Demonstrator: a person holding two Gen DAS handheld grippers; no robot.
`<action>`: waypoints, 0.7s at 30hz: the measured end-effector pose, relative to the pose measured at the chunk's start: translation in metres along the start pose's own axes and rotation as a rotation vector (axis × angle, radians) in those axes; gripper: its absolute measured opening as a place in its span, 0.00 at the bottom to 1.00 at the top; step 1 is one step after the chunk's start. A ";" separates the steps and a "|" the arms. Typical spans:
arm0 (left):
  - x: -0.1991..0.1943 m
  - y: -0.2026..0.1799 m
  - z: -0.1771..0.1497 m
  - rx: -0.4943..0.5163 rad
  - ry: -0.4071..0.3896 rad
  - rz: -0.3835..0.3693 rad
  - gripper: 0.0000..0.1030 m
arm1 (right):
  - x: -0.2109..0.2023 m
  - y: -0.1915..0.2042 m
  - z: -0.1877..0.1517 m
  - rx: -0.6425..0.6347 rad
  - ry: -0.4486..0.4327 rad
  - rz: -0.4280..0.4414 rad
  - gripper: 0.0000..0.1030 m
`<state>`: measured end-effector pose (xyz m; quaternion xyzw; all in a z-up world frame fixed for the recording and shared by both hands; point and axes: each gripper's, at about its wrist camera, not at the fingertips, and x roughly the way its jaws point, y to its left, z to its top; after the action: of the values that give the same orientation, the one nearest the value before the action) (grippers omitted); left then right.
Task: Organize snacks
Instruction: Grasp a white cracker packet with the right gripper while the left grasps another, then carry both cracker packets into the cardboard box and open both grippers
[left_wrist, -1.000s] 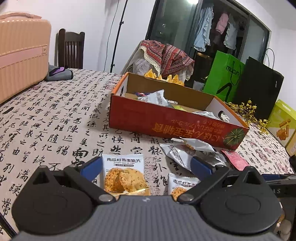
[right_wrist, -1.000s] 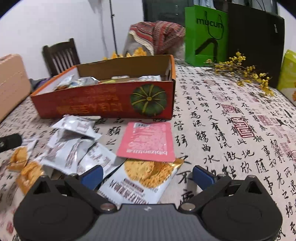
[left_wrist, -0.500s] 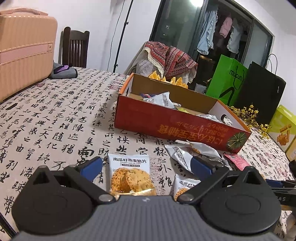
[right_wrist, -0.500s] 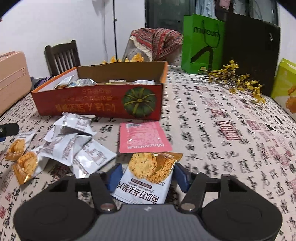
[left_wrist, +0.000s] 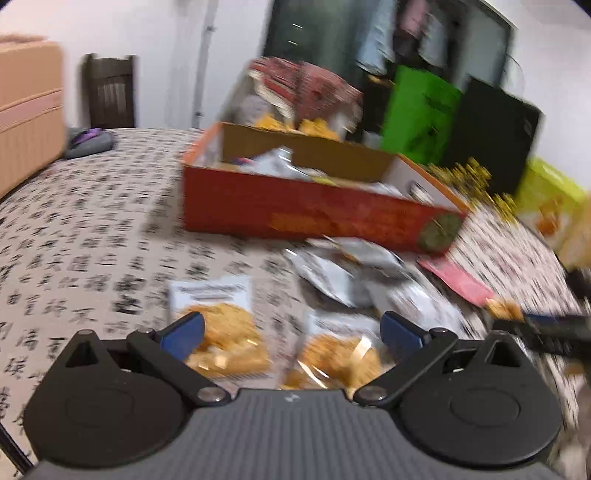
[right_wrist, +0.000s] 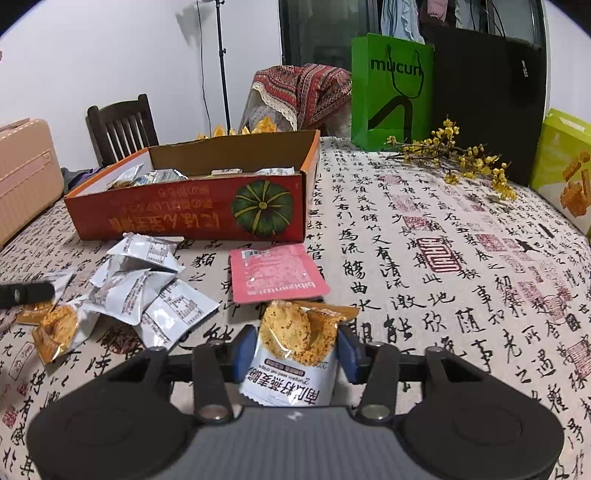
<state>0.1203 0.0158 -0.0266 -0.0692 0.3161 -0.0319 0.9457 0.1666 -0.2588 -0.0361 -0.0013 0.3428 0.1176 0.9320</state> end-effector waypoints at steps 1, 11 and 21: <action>0.001 -0.005 -0.002 0.017 0.006 -0.003 1.00 | 0.001 0.001 0.001 -0.002 -0.001 0.000 0.49; 0.018 -0.029 -0.007 0.088 0.058 -0.023 0.75 | 0.011 0.007 0.003 -0.003 0.014 -0.006 0.61; 0.026 -0.042 -0.009 0.132 0.078 0.008 0.64 | 0.005 0.008 -0.006 -0.041 -0.025 0.003 0.47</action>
<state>0.1348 -0.0296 -0.0428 -0.0038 0.3501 -0.0514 0.9353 0.1649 -0.2502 -0.0433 -0.0183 0.3285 0.1260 0.9359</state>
